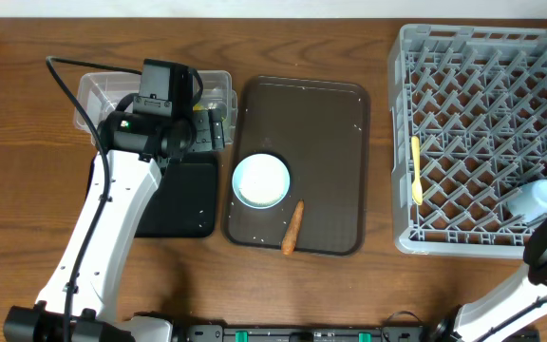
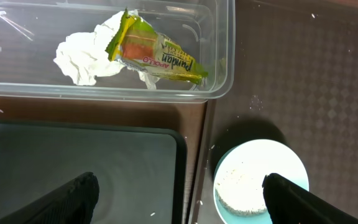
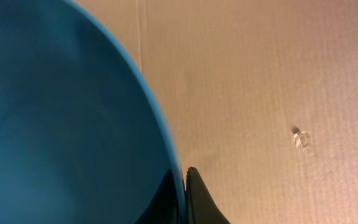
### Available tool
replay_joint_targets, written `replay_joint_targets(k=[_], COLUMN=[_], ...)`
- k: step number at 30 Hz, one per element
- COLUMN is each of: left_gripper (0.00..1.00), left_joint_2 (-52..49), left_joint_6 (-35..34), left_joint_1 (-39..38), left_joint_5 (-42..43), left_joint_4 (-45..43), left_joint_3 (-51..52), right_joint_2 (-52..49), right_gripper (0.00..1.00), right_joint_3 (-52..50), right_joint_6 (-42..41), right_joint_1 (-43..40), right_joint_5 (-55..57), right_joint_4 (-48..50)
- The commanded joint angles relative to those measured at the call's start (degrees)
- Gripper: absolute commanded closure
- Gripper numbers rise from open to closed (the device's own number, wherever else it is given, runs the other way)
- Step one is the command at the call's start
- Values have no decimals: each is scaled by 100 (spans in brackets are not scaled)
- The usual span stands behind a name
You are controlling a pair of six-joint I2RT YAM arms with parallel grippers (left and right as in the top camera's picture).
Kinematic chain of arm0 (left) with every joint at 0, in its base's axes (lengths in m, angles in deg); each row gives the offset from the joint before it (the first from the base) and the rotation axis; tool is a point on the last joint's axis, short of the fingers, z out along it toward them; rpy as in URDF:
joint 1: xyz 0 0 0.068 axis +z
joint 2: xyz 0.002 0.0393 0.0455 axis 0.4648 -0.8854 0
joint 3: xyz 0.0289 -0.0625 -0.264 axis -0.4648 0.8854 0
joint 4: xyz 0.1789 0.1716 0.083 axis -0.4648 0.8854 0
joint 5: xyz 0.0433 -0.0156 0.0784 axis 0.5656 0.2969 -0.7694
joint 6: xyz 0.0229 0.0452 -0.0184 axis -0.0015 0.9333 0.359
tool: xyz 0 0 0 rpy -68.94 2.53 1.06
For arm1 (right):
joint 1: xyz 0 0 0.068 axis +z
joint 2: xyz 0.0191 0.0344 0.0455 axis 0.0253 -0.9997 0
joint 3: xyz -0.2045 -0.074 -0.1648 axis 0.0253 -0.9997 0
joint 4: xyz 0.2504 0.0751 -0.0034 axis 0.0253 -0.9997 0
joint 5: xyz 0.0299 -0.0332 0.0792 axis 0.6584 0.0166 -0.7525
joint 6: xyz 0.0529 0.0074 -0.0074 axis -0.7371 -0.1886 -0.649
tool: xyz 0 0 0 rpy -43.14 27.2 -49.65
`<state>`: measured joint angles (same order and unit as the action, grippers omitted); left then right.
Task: Sort waste into correct bins and load items into the dishwasher rack
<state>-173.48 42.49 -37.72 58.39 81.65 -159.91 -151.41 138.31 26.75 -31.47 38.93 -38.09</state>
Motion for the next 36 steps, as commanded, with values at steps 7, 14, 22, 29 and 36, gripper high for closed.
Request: replay_joint_targets(k=[7,14,22,29,36], left_gripper=[14,13,14,13,14], left_joint_2=[-44,-44,-44,-44,-44], left_joint_6=[-2,-2,0,0,0], left_joint_1=[-2,-2,-2,-2,-2], left_joint_5=[-70,-70,-70,-70,-70], left_joint_4=[11,11,13,11,11], left_joint_3=[-52,-52,-52,-52,-52], right_joint_2=[-197,-197,-170,387,1178], right_gripper=[81,38,21,4,3], right_joint_3=[28,28,28,28,28], right_joint_6=[-933,-1692,-2317,-3338,-3770], right_joint_1=[76,249,391,525,610], right_joint_5=[387,815,1460,997,-120], right_joint_4=[-754,-1213,-1207,-1416,-2197])
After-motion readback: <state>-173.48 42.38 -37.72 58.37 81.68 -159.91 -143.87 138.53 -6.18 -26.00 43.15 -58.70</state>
